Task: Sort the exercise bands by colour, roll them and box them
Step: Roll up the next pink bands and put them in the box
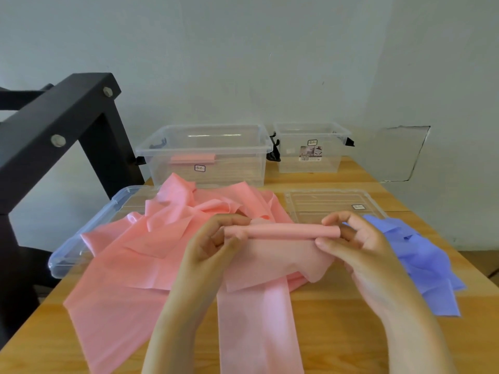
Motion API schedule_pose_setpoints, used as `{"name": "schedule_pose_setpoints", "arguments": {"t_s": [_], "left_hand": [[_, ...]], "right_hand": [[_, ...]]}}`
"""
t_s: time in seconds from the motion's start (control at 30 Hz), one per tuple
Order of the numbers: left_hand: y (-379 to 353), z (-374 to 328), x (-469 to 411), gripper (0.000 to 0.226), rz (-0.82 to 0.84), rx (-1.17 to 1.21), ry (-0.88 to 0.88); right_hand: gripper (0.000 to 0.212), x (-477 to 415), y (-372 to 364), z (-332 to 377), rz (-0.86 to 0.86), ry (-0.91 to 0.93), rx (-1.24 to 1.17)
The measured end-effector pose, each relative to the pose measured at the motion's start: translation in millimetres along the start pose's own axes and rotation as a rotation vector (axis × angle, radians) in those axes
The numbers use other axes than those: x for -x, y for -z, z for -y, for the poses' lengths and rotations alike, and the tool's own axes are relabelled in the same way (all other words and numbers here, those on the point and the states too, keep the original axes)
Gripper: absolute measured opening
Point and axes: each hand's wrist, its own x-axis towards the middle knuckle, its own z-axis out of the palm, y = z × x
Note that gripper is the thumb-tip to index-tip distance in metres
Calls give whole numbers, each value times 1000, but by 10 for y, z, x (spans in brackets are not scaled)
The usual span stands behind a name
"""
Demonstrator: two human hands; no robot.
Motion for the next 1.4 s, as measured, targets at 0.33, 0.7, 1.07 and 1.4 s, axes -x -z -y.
{"name": "schedule_pose_setpoints", "arguments": {"t_s": [0.33,0.7,1.07,1.4], "left_hand": [[1,11,-24,28,-150,-66,-29],[-37,9,0,25,-61,-147,-12],[-18,51,-25,23,-121,-68,-9],[16,66,-40,31,-157,-97,-92]], "right_hand": [[17,-3,-18,-35,-39,-40,46],[32,-11,-25,-27,2,-93,1],[37,27,-104,61,27,16,75],[20,31,-129,36,67,-7,84]]}}
